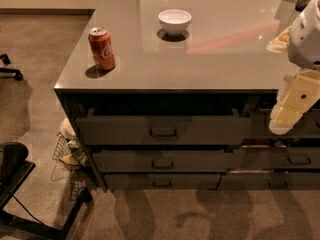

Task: Open top drawer

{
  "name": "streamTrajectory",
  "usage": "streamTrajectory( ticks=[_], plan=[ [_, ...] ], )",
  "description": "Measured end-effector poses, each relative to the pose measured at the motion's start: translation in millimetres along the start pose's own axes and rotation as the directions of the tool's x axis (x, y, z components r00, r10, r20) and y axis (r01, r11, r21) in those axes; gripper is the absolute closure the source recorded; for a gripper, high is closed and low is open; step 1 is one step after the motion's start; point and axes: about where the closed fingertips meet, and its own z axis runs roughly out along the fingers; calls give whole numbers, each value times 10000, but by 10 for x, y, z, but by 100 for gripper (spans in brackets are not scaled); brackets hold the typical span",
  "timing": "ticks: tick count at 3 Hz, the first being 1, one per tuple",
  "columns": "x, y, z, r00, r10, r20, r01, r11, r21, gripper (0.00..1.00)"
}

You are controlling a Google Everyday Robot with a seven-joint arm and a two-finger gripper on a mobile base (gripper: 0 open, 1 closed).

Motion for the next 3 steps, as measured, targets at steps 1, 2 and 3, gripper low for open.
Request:
streamTrajectory(
  ticks=[1,2,3],
  plan=[
    [0,0,0,10000,0,0,0,10000,1,0],
    [8,-76,178,9987,39,505,-52,9997,245,0],
    [-23,51,641,9887,-184,1485,157,9997,188,0]
  ],
)
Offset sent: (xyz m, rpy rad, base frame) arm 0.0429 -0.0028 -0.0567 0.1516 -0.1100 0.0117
